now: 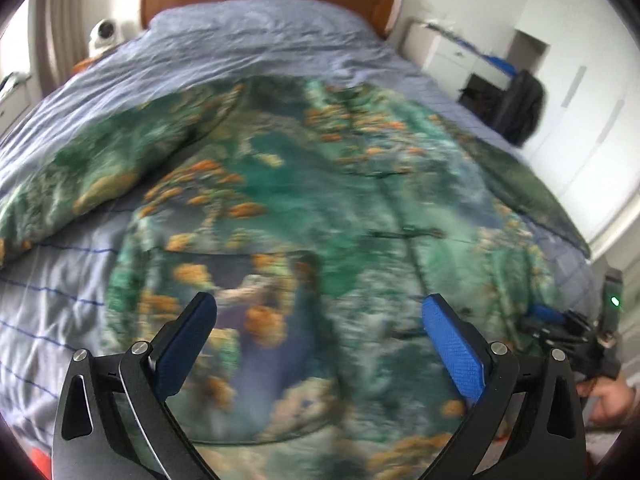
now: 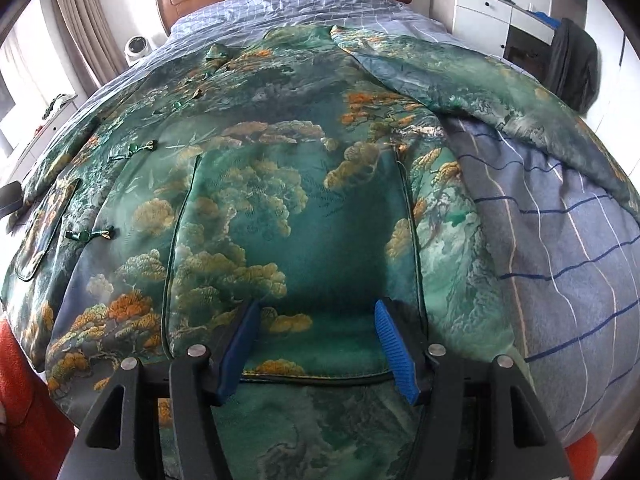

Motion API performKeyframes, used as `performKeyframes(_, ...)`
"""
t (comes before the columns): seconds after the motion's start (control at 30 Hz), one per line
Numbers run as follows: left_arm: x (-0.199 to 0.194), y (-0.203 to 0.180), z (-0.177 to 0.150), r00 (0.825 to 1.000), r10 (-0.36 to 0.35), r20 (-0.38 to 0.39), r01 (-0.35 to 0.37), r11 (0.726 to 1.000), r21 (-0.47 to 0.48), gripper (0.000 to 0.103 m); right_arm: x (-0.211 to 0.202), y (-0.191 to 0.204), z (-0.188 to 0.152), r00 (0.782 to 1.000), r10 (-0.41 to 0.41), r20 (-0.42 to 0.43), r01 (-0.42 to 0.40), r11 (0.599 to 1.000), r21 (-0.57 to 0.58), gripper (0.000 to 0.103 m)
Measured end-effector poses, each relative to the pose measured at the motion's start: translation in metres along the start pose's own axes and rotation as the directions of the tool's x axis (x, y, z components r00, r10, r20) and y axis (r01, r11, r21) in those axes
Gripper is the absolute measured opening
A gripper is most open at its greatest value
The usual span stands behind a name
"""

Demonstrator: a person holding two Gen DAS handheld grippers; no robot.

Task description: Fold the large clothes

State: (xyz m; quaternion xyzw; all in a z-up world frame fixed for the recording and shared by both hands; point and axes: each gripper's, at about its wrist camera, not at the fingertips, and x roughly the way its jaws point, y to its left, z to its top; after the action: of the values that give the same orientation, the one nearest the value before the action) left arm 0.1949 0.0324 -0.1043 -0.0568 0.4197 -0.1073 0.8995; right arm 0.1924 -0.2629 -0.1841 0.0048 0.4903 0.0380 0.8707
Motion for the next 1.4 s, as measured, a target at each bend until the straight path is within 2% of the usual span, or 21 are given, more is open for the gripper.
performKeyframes(0.1,-0.017,-0.011,-0.021,0.996,0.039,0.075,-0.044,0.998,0.054,0.102,-0.003,0.004,-0.008,0.998,-0.022,0.057,0.022,1.0,0.003,0.062)
performKeyframes(0.13,-0.024,-0.011,-0.026,0.996,0.067,0.059,-0.07,0.997,0.034,0.102,-0.004,0.005,-0.012,0.996,-0.032,0.083,0.032,0.999,0.002,0.062)
performKeyframes(0.17,-0.032,-0.011,-0.028,0.997,0.063,0.048,-0.064,0.998,0.005,0.102,-0.005,0.007,-0.014,0.995,-0.042,0.088,0.042,0.999,0.002,0.062)
performKeyframes(0.23,-0.054,-0.006,-0.035,0.995,-0.018,0.098,0.022,0.999,-0.039,0.102,-0.011,0.011,-0.011,0.996,-0.068,0.054,0.065,0.997,0.038,0.062)
performKeyframes(0.27,-0.058,-0.005,-0.036,0.994,-0.015,0.112,0.02,0.999,-0.042,0.102,-0.014,0.011,-0.009,0.997,-0.064,0.051,0.061,0.997,0.051,0.066)
performKeyframes(0.33,-0.062,-0.006,-0.032,0.993,0.057,0.102,-0.052,0.998,-0.046,0.102,-0.016,0.011,-0.008,0.998,-0.023,0.058,0.021,0.999,0.047,0.07)
performKeyframes(0.37,-0.064,-0.005,-0.03,0.993,0.064,0.098,-0.059,0.997,-0.052,0.102,-0.018,0.011,-0.009,0.998,-0.02,0.053,0.018,0.999,0.043,0.07)
performKeyframes(0.43,-0.067,-0.003,-0.029,0.995,0.033,0.093,-0.027,0.998,-0.063,0.102,-0.03,0.005,-0.011,0.998,0.01,0.07,-0.015,0.997,0.069,0.07)
performKeyframes(0.5,-0.063,0.0,-0.026,0.997,0.037,0.07,-0.033,0.998,-0.052,0.102,-0.051,-0.004,-0.013,0.989,0.042,0.143,-0.056,0.994,0.095,0.07)
performKeyframes(0.6,-0.054,0.012,-0.018,0.998,0.048,0.037,-0.046,0.997,-0.066,0.102,-0.074,-0.026,-0.014,0.978,0.008,0.208,-0.039,0.988,0.147,0.07)
performKeyframes(0.7,-0.049,0.023,-0.003,0.998,0.043,0.052,-0.038,0.995,-0.093,0.102,-0.088,-0.058,-0.012,0.968,-0.036,0.247,-0.023,0.973,0.231,0.07)
performKeyframes(0.83,-0.026,0.032,0.016,0.994,0.077,0.077,-0.07,0.993,-0.097,0.102,-0.095,-0.106,-0.011,0.959,-0.112,0.26,0.014,0.935,0.353,0.07)
performKeyframes(0.97,0.017,0.045,0.017,0.985,0.15,0.08,-0.142,0.986,-0.091,0.102,-0.095,-0.167,-0.015,0.945,-0.138,0.295,-0.031,0.864,0.503,0.07)
performKeyframes(1.03,0.043,0.054,0.009,0.982,0.184,0.043,-0.18,0.98,-0.086,0.102,-0.09,-0.194,-0.019,0.94,-0.12,0.321,-0.092,0.814,0.573,0.07)
performKeyframes(1.1,0.064,0.06,-0.003,0.982,0.189,-0.014,-0.19,0.977,-0.092,0.102,-0.084,-0.215,-0.022,0.932,-0.094,0.349,-0.159,0.76,0.63,0.07)
performKeyframes(1.17,0.073,0.062,-0.014,0.982,0.19,-0.014,-0.191,0.979,-0.078,0.102,-0.073,-0.234,-0.021,0.921,-0.065,0.383,-0.227,0.71,0.667,0.07)
performKeyframes(1.2,0.073,0.06,-0.019,0.981,0.195,0.017,-0.193,0.979,-0.064,0.102,-0.063,-0.246,-0.019,0.917,-0.045,0.397,-0.265,0.676,0.687,0.07)
performKeyframes(1.27,0.072,0.058,-0.024,0.979,0.201,0.041,-0.199,0.978,-0.055,0.102,-0.046,-0.268,-0.014,0.913,-0.057,0.405,-0.289,0.608,0.739,0.07)
performKeyframes(1.33,0.07,0.057,-0.023,0.978,0.203,0.044,-0.201,0.978,-0.053,0.103,-0.027,-0.297,-0.007,0.903,-0.099,0.419,-0.313,0.515,0.798,0.07)
performKeyframes(1.4,0.069,0.058,-0.025,0.979,0.196,0.047,-0.193,0.979,-0.057,0.103,-0.016,-0.317,-0.001,0.889,-0.165,0.426,-0.319,0.445,0.837,0.07)
